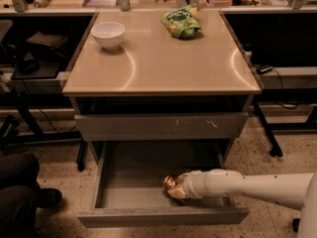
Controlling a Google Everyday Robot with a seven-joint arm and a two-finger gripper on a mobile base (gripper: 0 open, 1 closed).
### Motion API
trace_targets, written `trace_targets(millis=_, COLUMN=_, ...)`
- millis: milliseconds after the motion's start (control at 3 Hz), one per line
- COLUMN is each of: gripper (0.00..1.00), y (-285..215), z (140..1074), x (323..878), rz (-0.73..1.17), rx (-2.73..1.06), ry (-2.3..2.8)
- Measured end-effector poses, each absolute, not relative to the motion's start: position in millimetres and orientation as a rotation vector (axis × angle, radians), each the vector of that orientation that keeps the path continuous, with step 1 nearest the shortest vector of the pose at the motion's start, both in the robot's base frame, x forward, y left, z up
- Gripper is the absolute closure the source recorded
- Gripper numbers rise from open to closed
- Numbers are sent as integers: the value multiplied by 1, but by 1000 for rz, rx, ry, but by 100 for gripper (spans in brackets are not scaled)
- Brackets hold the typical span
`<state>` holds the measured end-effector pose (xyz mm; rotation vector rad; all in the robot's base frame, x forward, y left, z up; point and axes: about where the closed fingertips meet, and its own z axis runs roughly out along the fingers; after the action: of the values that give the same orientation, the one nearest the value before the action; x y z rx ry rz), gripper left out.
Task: Place orange can into middle drawer
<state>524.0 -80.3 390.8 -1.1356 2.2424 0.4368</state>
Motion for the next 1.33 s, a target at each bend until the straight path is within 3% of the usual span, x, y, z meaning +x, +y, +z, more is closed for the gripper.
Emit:
trace_targets(millis=333, gripper=81, y=-79, z=385, x=523, rz=447, rx=-1131, ry=2248)
trace_targets(millis=1333, gripper=11, y=-79, z=385, x=523, rz=447, rx=-1131, ry=2248)
